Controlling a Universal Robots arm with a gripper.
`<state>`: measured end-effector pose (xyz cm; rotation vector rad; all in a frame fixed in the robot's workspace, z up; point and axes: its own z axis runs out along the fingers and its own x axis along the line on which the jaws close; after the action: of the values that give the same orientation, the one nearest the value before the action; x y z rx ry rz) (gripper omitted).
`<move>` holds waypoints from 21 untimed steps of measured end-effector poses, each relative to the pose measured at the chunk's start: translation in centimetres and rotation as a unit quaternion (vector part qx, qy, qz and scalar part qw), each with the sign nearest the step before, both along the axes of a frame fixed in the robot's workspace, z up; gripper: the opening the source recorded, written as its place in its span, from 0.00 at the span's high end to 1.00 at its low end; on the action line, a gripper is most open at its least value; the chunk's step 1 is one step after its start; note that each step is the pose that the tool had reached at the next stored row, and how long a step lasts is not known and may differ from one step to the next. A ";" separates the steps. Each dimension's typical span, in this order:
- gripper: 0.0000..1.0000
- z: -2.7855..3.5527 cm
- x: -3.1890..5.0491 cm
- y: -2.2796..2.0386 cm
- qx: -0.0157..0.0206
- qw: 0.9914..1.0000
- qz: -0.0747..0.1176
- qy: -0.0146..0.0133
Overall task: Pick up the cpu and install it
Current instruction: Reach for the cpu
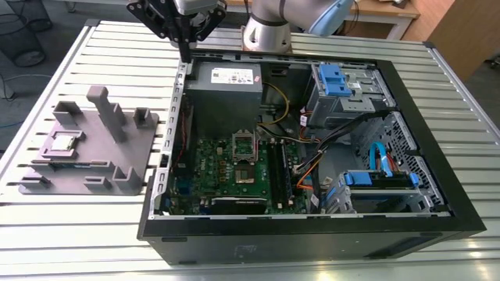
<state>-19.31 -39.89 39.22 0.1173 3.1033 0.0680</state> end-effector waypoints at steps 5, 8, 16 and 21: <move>0.89 -0.01 -0.73 0.00 0.000 1.000 0.000 0.000; 0.89 -0.01 -1.14 0.00 0.000 1.000 0.000 -0.001; 0.89 -0.02 -1.70 0.00 0.000 1.000 0.000 -0.001; 0.89 -0.02 -1.83 0.00 0.000 1.000 0.000 -0.001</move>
<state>-21.14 -39.90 39.19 0.1174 3.1018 0.0681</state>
